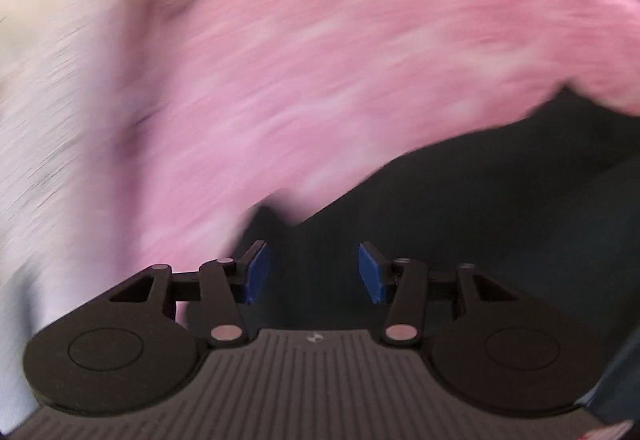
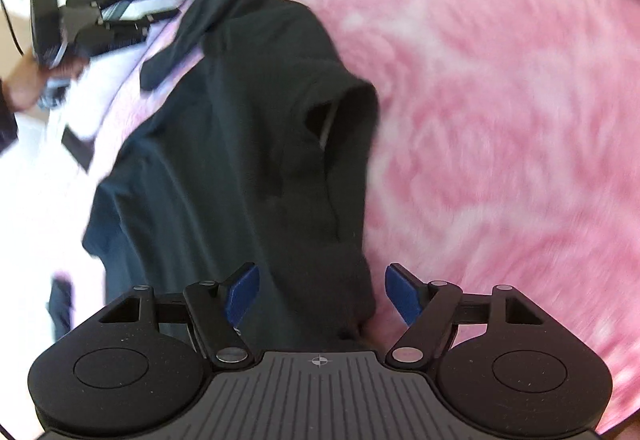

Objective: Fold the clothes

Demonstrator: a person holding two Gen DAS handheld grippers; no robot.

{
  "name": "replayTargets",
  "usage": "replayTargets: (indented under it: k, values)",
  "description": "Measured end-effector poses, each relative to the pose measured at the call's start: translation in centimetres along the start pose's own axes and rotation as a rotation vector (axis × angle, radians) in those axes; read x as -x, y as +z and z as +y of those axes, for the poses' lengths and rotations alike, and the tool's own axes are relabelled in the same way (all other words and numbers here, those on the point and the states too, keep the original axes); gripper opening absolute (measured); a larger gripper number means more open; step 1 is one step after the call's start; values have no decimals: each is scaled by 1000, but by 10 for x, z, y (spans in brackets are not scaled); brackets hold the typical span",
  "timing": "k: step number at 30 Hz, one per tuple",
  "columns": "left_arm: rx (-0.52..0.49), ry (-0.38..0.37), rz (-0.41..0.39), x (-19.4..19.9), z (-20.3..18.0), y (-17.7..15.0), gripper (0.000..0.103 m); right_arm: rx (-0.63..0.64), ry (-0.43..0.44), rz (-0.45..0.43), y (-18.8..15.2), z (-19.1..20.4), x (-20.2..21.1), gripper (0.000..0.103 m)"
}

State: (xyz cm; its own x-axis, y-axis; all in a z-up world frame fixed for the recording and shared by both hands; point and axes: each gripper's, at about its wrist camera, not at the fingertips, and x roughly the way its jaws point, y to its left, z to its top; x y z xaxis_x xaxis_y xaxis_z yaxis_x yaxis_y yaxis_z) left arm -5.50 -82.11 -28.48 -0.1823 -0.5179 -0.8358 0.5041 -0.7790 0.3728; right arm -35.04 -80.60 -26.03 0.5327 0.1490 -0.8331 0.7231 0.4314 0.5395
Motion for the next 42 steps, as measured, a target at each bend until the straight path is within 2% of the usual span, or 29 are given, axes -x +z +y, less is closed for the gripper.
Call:
replayTargets:
  k: [1,3,5,7,10,13,14,15,16,17,18,20,22,24,26,29,32,36,40,42]
  values:
    - [-35,-78,-12,-12,-6,9,45,-36,1,6,-2,-5,-3,73]
    - [-101,-187,-7,-32,-21,24,46,-82,16,29,-9,-13,-5,73]
    - [-198,-236,26,-50,-27,31,57,-117,33,50,-16,-20,-7,73]
    - [-358,-199,56,-64,-37,30,64,-130,46,58,-23,-24,-8,73]
    - [-509,-162,42,-71,-40,33,88,-123,50,57,-26,-25,-13,73]
    - [-540,-204,77,-85,-37,38,89,-79,44,71,-24,-18,-19,70]
    - [-542,-226,92,-90,-35,41,88,-60,41,80,-24,-16,-21,64]
    - [-518,-260,118,-91,-30,43,84,-42,39,92,-23,-14,-23,45]
    - [-487,-308,153,-94,-24,46,71,-25,38,103,-22,-12,-25,24]
    - [-456,-353,185,-95,-19,49,57,-14,37,110,-21,-11,-26,23]
    - [-437,-371,208,-94,-17,50,49,-7,36,113,-20,-9,-27,19]
    - [-449,-359,228,-85,-22,47,7,38,22,110,-20,-2,-26,16]
    - [-399,-293,214,-65,-22,42,7,86,8,90,-19,7,-18,15]
    - [-258,-210,166,-30,-6,35,7,160,-8,57,-16,21,-3,14]
    - [-121,-84,117,20,14,24,7,244,-24,6,-12,40,19,14]
    - [48,136,52,118,35,-1,7,403,-78,-109,-8,78,59,14]
    - [199,359,-12,230,33,-33,7,570,-154,-256,-12,124,101,13]
    - [324,606,-100,374,-31,-67,7,806,-270,-478,-48,203,152,13]
    - [476,797,-203,494,-117,-96,7,993,-375,-669,-125,278,194,13]
    - [530,864,-258,544,-157,-103,7,1078,-426,-748,-170,311,215,13]
